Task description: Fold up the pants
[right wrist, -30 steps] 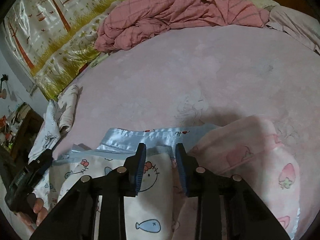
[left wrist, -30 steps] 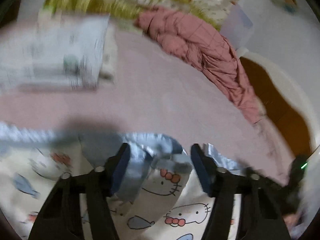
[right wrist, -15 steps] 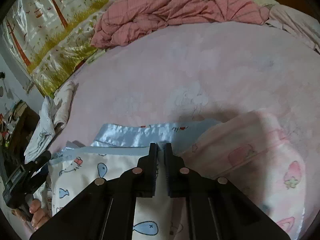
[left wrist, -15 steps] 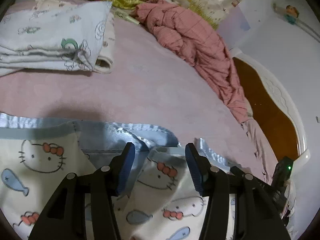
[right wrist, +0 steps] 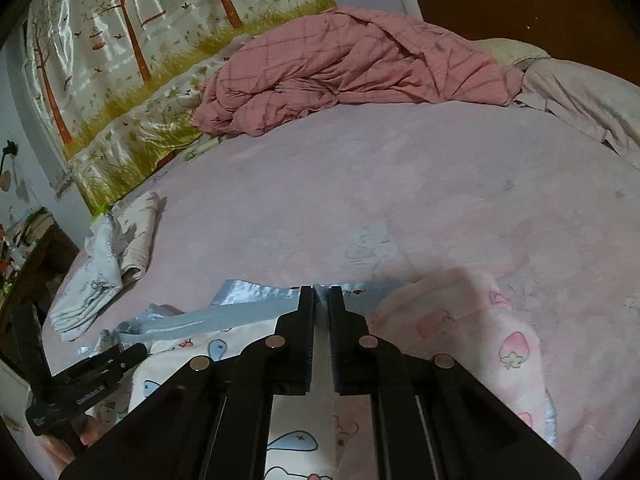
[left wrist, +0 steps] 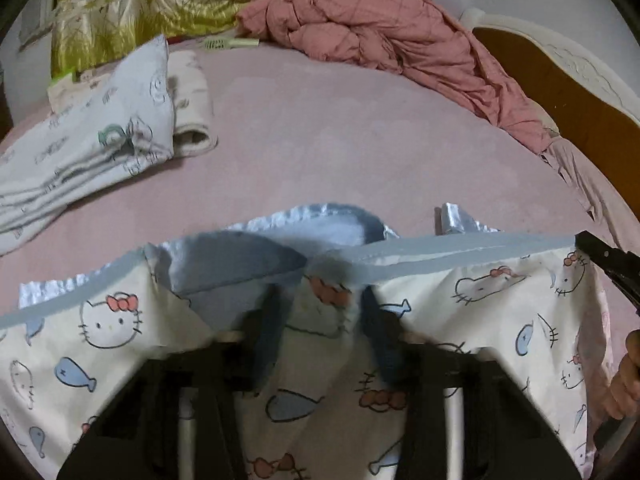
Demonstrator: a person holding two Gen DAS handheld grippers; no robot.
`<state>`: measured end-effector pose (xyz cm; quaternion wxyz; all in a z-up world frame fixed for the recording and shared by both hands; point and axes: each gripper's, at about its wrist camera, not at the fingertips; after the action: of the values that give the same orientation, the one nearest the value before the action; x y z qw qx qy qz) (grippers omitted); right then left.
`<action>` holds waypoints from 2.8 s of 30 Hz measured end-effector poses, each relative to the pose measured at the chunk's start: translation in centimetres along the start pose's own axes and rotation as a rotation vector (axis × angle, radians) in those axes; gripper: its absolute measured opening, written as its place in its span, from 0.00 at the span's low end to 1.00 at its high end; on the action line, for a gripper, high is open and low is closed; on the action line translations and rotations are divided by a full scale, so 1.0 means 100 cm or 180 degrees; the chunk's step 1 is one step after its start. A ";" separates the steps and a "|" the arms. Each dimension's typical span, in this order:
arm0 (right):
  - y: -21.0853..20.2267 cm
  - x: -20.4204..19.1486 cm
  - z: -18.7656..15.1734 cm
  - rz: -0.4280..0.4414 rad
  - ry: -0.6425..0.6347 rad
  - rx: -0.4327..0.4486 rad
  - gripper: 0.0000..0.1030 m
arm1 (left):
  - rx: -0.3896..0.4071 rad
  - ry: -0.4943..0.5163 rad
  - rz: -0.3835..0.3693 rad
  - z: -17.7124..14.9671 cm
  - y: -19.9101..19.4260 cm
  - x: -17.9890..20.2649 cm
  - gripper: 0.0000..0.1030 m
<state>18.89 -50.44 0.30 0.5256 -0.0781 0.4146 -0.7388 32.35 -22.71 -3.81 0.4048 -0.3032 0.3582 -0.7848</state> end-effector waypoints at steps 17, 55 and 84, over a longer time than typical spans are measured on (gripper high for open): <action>-0.047 -0.022 -0.007 0.0115 -0.0244 0.0790 0.06 | 0.1218 0.0058 0.0349 0.010 -0.056 0.005 0.03; -0.075 -0.038 -0.005 -0.0476 -0.0486 0.0841 0.08 | 0.1779 0.0056 0.0643 -0.002 -0.162 0.036 0.82; -0.269 -0.109 -0.179 0.0384 -0.0849 0.1390 0.18 | 0.2373 -0.0106 0.1394 -0.231 -0.343 0.004 0.91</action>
<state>-5.39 -28.99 10.87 0.6231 -0.0346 0.1762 -0.7613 0.13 -1.47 11.08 0.6494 -0.0657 0.0995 -0.7511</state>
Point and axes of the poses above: each gripper's, at about its wrist camera, not at the fingertips, and y roughly the way its jaws point, x to its right, z to its top, and after that the axes turned 5 degrees about -x, right-handed
